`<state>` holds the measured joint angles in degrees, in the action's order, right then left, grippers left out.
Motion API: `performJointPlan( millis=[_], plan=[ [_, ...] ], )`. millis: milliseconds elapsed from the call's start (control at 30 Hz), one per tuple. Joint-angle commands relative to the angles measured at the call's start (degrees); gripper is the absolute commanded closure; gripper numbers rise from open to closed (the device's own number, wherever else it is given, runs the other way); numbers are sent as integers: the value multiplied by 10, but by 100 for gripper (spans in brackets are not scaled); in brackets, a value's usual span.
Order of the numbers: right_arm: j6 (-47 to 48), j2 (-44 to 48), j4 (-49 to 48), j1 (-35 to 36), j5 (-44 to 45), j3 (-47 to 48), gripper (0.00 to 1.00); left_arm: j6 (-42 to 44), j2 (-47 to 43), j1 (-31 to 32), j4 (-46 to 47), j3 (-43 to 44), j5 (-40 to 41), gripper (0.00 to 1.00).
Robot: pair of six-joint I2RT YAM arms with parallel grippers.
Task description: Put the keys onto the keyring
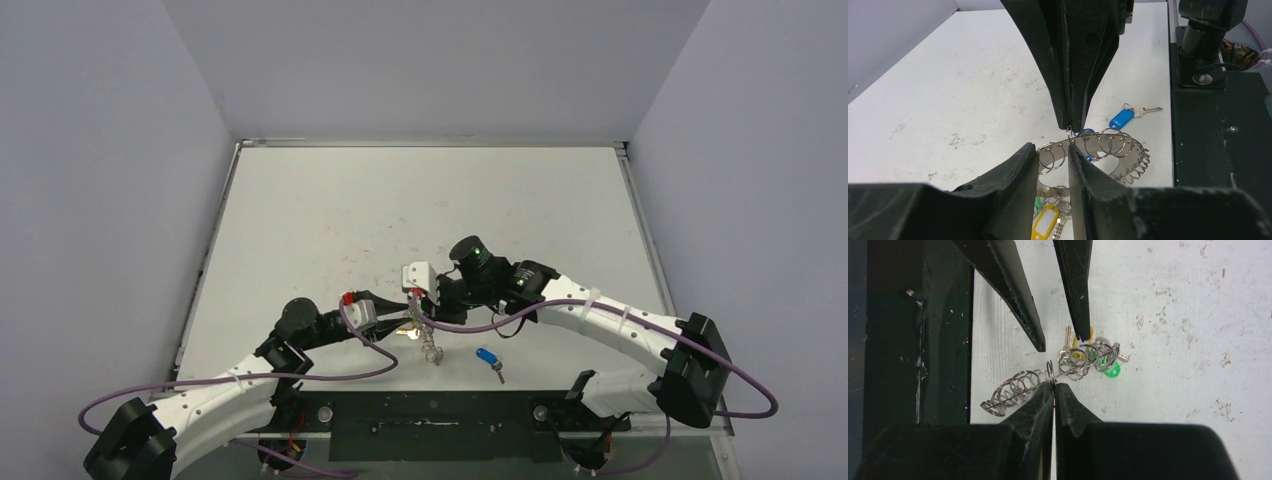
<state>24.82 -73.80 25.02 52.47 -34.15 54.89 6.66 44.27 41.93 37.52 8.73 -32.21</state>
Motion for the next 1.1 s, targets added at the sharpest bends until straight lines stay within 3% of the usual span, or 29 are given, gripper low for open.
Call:
performJointPlan(
  millis=[0, 267, 633, 1067],
  plan=[
    [-4, -22, 72, 15, 67, 56, 100, 10, 3, 3, -7, 25, -6, 71],
    [-21, -56, 132, 30, 143, 107, 100, -5, 62, 9, 60, 21, -19, 68],
    [4, -54, 176, 44, 208, 115, 100, -17, 147, 21, 174, 19, -7, 72],
    [26, -30, 196, 42, 169, 92, 100, -19, 225, 40, 264, 30, -10, 76]
  ],
)
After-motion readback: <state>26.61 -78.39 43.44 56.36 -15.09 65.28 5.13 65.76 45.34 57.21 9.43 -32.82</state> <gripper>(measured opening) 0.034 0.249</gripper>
